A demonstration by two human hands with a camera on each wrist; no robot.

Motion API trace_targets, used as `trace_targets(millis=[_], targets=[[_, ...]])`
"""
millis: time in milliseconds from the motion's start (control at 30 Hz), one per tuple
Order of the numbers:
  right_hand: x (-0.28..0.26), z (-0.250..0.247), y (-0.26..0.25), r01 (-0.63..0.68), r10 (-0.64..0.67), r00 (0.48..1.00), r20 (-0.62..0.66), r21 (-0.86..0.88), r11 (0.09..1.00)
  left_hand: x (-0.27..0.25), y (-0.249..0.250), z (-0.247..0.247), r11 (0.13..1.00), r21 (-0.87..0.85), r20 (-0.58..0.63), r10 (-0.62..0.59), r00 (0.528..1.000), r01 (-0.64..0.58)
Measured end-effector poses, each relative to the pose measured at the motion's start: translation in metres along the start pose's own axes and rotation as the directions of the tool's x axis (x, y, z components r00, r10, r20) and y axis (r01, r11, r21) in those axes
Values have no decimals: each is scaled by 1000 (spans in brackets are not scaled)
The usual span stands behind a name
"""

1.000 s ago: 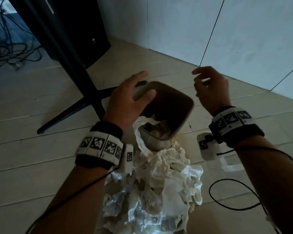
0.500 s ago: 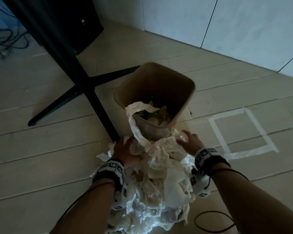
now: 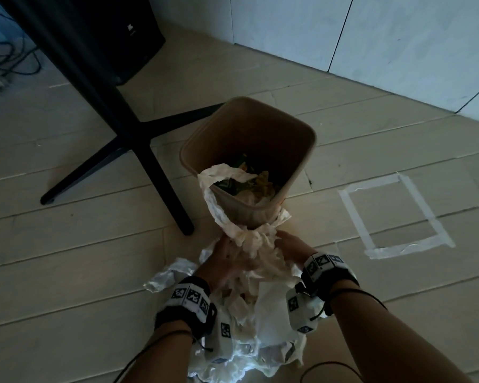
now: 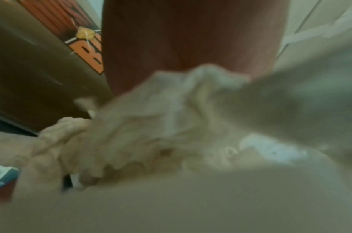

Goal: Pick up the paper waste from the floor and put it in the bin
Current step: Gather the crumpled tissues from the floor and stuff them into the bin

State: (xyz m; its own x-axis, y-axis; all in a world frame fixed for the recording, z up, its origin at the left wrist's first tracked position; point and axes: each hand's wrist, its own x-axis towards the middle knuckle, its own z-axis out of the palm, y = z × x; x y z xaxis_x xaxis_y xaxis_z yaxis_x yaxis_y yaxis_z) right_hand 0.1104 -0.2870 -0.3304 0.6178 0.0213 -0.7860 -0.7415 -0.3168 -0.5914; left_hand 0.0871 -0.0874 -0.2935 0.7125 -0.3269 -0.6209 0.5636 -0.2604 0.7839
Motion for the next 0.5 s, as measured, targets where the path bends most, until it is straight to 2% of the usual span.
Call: trace_targets(millis=[67,133,233,333,433,500], targets=[[-13,7,-5,0,-2,1000,19,96,995,2,-5,13,989,125,-7,78,997,-76],[-31,11,-12,-53,47,999,27,285,957,-1,-8,24,952,278,-65,148,987,-125],[-60,11,-30,-33,-4,997,83,433,901,-15,0,29,974,180,-192,169,967,-135],[-103,7,-55,24,-59,995,85,369,929,-40,19,29,975,84,-269,219,938,-204],[-144,4,-68,47,-109,986,129,411,911,-75,48,24,957,57,-267,291,919,-286],[-174,2,-73,130,-206,971,124,453,882,-100,72,22,932,110,-243,361,900,-344]])
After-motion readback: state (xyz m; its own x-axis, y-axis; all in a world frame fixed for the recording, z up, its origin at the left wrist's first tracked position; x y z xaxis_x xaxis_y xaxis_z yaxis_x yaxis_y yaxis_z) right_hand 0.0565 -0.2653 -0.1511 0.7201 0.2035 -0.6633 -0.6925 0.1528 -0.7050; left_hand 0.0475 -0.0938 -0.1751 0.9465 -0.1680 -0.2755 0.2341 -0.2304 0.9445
